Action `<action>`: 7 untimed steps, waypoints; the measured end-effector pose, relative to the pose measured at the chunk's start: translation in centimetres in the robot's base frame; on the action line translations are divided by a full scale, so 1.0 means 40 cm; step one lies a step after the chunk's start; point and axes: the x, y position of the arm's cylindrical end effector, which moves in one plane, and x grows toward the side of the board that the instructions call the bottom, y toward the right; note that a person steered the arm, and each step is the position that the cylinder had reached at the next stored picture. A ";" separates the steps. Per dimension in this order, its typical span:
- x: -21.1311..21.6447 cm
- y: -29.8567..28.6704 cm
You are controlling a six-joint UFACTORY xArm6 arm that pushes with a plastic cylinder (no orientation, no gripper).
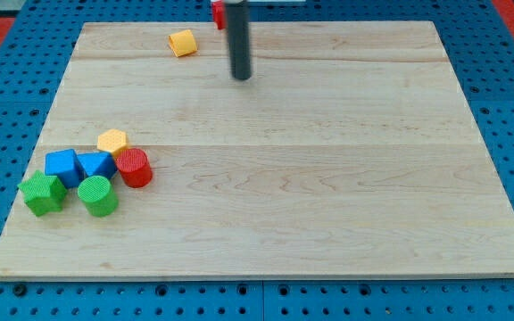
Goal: Move the yellow heart towards the group of blocks
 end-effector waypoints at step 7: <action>-0.147 -0.299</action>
